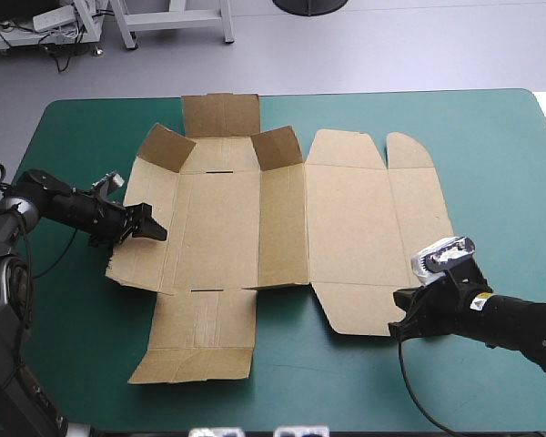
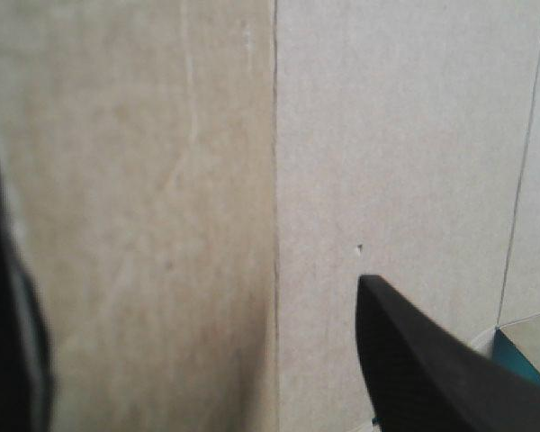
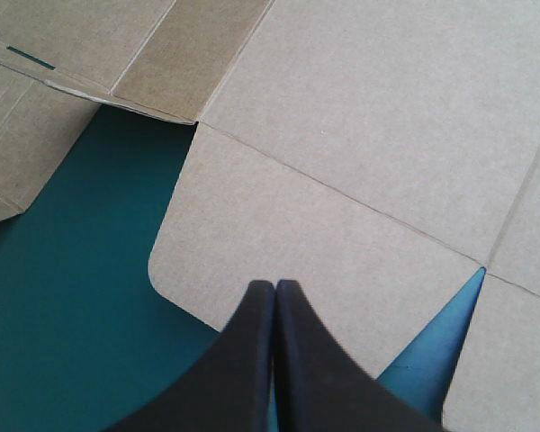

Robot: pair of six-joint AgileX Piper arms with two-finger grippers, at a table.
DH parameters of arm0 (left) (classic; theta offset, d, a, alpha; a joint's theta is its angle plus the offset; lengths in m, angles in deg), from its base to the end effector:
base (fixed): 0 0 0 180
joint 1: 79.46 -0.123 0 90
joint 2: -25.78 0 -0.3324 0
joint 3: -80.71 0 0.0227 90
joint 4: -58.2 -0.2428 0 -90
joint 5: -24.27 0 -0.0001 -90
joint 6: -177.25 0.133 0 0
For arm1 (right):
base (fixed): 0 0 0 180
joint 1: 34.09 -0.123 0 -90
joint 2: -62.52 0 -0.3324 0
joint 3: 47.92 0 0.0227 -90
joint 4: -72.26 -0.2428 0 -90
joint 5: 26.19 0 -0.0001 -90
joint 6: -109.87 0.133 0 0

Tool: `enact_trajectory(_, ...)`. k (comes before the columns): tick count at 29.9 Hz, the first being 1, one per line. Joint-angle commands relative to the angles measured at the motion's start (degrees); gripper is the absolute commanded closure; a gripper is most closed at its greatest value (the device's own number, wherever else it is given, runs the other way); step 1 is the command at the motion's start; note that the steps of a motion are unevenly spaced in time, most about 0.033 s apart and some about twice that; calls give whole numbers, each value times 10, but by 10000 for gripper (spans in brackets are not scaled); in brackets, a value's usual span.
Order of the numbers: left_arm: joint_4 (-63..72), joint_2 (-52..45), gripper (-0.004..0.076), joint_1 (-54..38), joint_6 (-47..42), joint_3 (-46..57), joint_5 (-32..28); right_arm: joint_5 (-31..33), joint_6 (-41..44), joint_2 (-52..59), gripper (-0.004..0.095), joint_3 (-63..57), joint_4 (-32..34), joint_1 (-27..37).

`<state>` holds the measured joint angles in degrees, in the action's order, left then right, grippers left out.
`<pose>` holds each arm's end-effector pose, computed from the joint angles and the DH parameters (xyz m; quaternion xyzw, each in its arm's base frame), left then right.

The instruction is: Fold the box

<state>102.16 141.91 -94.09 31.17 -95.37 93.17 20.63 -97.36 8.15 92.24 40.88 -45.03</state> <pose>0.3745 0.0087 0.2182 -0.0044 0.9385 -0.3375 0.0728 0.1227 0.0752 0.3087 -0.1941 0.8932 0.1996 0.3530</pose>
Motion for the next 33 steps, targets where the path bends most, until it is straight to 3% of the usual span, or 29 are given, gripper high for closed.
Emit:
enact_trajectory(1,0,-15,412,23,-12,-6,54,-21,-4,1,924,20,-20,-1)
enact_trajectory(5,-62,-15,606,41,-30,-6,54,-21,-4,1,925,20,-20,-1)
enact_trajectory(8,-46,-15,734,45,24,-6,48,-21,-4,1,925,20,-21,-1)
enact_trajectory(16,105,-44,731,45,173,-29,46,4,-16,1,924,20,-30,-1)
enact_trajectory(26,68,-134,731,52,238,-166,50,33,-59,1,925,97,-73,-1)
enact_trajectory(33,-57,-174,731,115,230,-290,50,35,-66,1,925,203,-68,-1)
